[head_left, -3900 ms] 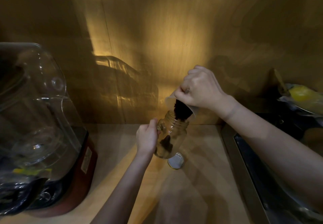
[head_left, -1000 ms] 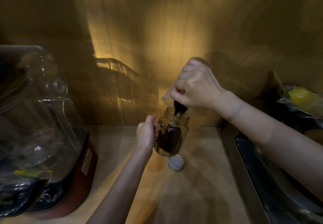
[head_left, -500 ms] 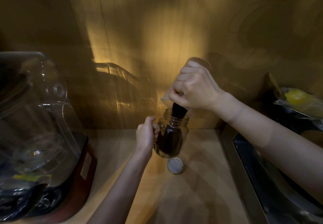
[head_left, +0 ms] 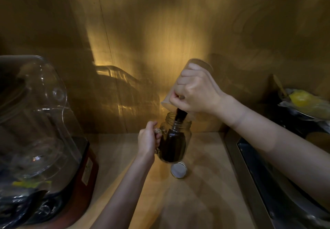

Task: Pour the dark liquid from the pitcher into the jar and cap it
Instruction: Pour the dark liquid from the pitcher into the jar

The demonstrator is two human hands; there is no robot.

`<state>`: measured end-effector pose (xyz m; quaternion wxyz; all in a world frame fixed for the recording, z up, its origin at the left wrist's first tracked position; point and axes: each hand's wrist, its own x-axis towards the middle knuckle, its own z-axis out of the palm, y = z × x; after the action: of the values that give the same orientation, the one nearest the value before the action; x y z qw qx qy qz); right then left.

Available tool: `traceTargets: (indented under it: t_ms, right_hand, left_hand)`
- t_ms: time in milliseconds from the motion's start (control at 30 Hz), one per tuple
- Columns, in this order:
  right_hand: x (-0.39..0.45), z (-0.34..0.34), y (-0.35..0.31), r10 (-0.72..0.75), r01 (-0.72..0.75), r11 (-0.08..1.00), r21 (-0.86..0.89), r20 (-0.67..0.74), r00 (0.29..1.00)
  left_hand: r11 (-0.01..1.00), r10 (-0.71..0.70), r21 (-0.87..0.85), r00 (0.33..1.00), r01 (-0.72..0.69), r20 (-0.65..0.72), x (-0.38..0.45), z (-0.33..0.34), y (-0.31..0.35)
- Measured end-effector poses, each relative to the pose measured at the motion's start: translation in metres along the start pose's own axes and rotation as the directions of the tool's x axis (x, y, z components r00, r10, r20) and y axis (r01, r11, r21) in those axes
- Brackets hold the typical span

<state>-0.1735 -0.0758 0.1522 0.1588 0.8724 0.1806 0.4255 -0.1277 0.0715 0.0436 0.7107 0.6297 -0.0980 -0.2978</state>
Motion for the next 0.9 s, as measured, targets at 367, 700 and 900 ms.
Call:
traceTargets:
  t_ms: [367,700,900]
  right_hand:
    - [-0.0003,-0.0003,0.0002,-0.037,0.037,0.999,0.003,0.011,0.999]
    - [-0.0009,0.0003,0.0017,-0.092,0.093,0.995,-0.045,0.038,0.995]
    - [-0.0008,0.0013,0.0005,-0.111,0.111,0.993,-0.045,0.021,0.994]
  left_hand:
    - [0.998,-0.027,-0.050,0.999,0.025,-0.031,0.0003,0.0041,-0.0011]
    - [0.997,-0.041,-0.061,0.999,0.039,-0.027,0.0030,0.0051,-0.0002]
    - [0.997,-0.049,-0.054,0.998,0.048,-0.032,0.0040,0.0058,0.0018]
